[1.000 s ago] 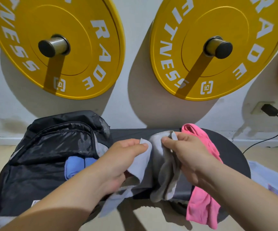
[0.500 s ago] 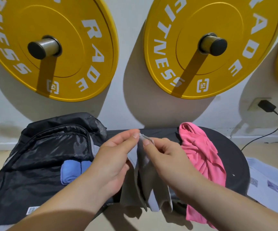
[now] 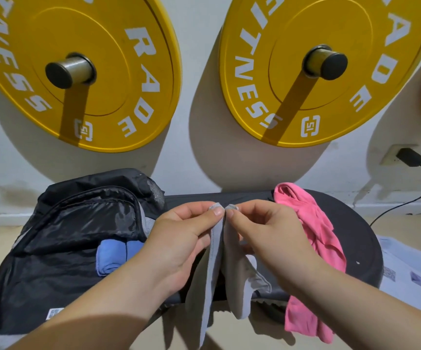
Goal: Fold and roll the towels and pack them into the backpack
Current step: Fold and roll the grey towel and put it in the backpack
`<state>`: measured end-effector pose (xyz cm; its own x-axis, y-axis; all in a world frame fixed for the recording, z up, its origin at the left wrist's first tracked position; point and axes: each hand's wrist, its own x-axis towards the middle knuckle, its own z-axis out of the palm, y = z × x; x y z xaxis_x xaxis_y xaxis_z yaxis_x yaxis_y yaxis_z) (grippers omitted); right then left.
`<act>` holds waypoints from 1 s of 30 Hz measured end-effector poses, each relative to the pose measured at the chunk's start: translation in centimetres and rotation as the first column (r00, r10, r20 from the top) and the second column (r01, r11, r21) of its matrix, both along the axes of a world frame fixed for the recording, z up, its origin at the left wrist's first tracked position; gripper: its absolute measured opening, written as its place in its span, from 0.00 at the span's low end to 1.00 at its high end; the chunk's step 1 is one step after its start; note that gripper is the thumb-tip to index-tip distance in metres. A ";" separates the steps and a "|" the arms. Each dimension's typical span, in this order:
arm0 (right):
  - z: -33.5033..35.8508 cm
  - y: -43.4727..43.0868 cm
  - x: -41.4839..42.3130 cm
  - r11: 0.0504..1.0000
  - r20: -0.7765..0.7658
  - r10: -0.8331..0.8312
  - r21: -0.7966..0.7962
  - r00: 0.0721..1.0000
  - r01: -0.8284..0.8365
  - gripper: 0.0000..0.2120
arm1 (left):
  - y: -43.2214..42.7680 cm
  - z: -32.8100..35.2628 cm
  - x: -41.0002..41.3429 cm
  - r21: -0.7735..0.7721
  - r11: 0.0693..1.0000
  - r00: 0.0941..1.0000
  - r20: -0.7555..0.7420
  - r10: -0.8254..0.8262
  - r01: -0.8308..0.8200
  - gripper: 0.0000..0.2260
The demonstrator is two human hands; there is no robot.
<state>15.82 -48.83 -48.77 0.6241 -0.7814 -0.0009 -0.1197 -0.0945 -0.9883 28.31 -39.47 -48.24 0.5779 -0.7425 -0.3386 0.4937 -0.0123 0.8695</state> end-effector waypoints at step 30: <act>0.5 -1.5 -0.7 0.993 -0.061 0.112 0.051 0.992 -0.109 0.17 | 0.4 0.3 0.7 0.061 0.996 0.898 0.431 -0.091 0.072 0.06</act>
